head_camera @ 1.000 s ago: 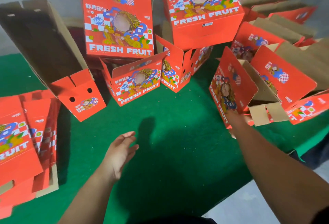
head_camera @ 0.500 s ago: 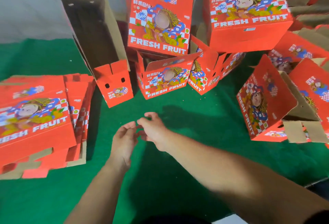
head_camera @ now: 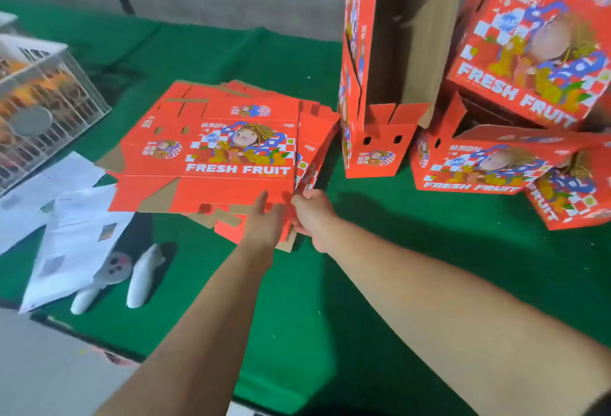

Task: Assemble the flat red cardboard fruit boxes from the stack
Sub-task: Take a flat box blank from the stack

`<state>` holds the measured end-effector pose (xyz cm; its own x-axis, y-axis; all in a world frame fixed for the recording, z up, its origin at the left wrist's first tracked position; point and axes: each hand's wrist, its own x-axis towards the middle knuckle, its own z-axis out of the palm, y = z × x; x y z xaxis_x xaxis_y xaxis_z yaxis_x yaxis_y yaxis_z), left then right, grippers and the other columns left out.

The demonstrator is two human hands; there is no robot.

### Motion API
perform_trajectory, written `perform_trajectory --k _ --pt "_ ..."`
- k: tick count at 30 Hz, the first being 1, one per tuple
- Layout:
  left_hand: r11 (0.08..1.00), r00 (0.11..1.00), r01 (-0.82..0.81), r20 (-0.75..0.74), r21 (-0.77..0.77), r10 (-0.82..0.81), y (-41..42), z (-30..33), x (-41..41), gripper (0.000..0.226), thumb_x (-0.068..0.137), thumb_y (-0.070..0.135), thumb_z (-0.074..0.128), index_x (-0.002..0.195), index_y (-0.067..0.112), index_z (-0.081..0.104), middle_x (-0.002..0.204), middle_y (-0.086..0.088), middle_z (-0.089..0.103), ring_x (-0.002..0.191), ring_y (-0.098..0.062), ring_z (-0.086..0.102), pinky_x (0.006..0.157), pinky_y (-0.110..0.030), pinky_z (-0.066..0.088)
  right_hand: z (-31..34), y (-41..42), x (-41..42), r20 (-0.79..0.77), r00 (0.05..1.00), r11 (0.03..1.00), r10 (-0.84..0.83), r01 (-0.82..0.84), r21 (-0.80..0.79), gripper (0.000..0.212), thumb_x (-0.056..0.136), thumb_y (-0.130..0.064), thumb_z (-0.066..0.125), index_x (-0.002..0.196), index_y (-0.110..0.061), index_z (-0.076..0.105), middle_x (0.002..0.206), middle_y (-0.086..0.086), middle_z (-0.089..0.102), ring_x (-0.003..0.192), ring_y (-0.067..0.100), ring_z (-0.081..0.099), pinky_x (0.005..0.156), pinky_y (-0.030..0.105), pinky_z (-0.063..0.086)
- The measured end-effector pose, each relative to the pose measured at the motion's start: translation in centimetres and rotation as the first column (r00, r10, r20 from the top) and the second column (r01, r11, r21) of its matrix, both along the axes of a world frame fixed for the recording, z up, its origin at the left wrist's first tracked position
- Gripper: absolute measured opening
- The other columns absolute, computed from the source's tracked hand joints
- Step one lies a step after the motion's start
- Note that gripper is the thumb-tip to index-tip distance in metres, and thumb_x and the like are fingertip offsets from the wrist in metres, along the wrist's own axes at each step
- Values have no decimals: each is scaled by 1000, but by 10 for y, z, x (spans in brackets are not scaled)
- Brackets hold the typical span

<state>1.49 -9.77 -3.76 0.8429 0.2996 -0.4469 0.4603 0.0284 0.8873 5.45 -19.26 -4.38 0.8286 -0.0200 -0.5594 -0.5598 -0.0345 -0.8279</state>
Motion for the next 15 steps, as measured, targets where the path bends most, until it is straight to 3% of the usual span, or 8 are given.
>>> perform_trajectory --k 2,4,5,7,11,13,15 --pt "999 999 34 -16 41 -33 13 -4 1 65 100 17 55 161 16 30 137 -7 62 117 -26 64 92 -32 51 -7 15 6 -8 1000 999 -31 30 -24 11 99 -19 57 107 -17 63 100 6 71 70 18 62 63 31 53" --pt "994 997 79 -19 71 -78 22 -8 1 61 101 17 55 159 14 34 136 -3 60 102 -13 63 75 -21 46 -16 27 14 -24 999 999 -39 39 -28 23 98 -19 55 119 -13 63 104 8 70 75 20 63 71 36 58" --pt "992 995 98 -29 76 -96 25 -10 1 62 102 16 55 160 13 33 141 -4 56 102 -11 61 74 -20 45 -19 31 18 -31 998 998 -51 50 -31 27 97 -20 56 122 -13 61 107 9 70 82 22 64 79 39 59" --pt "988 992 120 -48 95 -116 30 -15 4 65 102 16 55 161 12 29 148 -4 50 112 -12 57 85 -21 46 -23 40 27 -42 997 995 -71 69 -66 29 96 -23 57 123 -13 60 117 9 69 96 27 68 92 45 59" --pt "979 987 156 -56 133 -150 35 -22 8 67 101 17 56 162 15 30 151 -3 48 134 -21 51 110 -33 40 -29 51 41 -102 990 981 -94 75 -178 43 89 -37 69 125 -13 64 122 12 66 103 34 69 94 50 59" --pt "974 983 177 -64 143 -169 35 -22 6 64 100 19 57 160 18 35 147 1 52 134 -23 52 114 -38 41 -33 50 46 -121 986 976 -118 92 -199 46 86 -38 75 124 -13 65 119 10 68 103 33 70 95 49 59" --pt "976 984 178 -42 123 -174 39 -21 3 53 96 22 60 148 26 49 130 14 62 124 -22 59 106 -37 46 -33 48 53 -106 984 977 -145 126 -171 33 89 -31 74 116 -12 70 114 9 73 97 31 71 92 46 60"
